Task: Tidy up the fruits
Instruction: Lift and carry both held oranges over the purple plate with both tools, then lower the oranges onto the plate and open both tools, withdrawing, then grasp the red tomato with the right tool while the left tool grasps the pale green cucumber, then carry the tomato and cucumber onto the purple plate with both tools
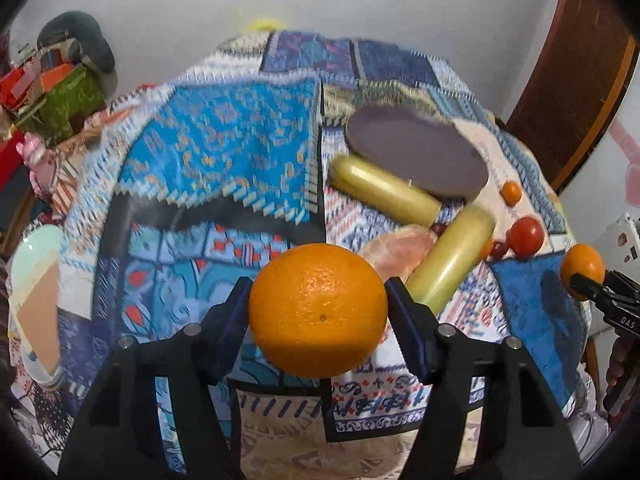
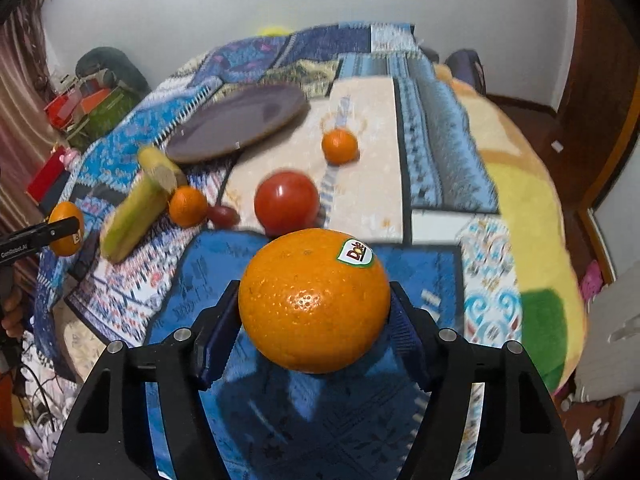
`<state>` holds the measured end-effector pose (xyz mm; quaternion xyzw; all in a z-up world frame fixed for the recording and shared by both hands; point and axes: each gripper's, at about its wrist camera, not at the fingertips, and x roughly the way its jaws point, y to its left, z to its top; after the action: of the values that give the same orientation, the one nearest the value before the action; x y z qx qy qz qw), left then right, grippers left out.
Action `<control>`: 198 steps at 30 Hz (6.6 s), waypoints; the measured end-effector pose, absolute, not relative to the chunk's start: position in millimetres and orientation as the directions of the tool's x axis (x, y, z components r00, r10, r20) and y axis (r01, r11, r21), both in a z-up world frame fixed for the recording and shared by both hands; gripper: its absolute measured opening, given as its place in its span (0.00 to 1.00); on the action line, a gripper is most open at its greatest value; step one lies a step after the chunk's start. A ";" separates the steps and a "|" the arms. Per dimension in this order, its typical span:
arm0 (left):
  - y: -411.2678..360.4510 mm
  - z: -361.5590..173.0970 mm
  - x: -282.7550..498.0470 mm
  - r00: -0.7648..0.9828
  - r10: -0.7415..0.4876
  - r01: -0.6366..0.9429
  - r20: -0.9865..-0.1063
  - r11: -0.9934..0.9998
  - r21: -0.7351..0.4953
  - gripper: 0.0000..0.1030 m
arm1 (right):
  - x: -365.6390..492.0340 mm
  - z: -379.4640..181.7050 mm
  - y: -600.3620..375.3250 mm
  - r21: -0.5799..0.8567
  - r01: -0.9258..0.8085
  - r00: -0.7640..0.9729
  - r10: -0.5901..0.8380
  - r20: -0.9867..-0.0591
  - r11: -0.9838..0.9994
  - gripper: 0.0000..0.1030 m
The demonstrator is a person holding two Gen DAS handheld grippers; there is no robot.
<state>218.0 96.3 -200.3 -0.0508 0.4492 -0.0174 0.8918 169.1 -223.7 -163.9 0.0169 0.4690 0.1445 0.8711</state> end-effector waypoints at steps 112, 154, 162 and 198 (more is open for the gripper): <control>54.5 -148.8 317.5 0.682 -0.048 0.035 -0.729 0.999 -0.033 0.83 | 265.0 -84.1 -170.0 -0.022 -0.425 0.675 0.301 -0.673 0.905 0.75; -17.9 -242.1 276.6 0.488 -0.129 0.206 -0.863 0.978 -0.029 0.51 | 228.7 -196.3 -196.8 0.107 -0.345 0.449 0.264 -0.854 0.933 0.66; -12.3 -241.2 280.1 0.486 -0.156 0.195 -0.860 0.979 -0.067 0.42 | 231.2 -204.9 -189.9 0.151 -0.373 0.417 0.311 -0.854 0.915 0.46; 2.4 -157.4 305.2 0.657 -0.192 0.147 -0.729 0.981 -0.126 0.39 | 255.7 -128.6 -178.4 0.125 -0.416 0.576 0.368 -0.730 0.901 0.43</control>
<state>305.2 2.4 -157.4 -0.0278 0.4034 -0.0930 0.9099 255.7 -178.4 -128.6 -0.0300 0.4041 0.2209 0.8871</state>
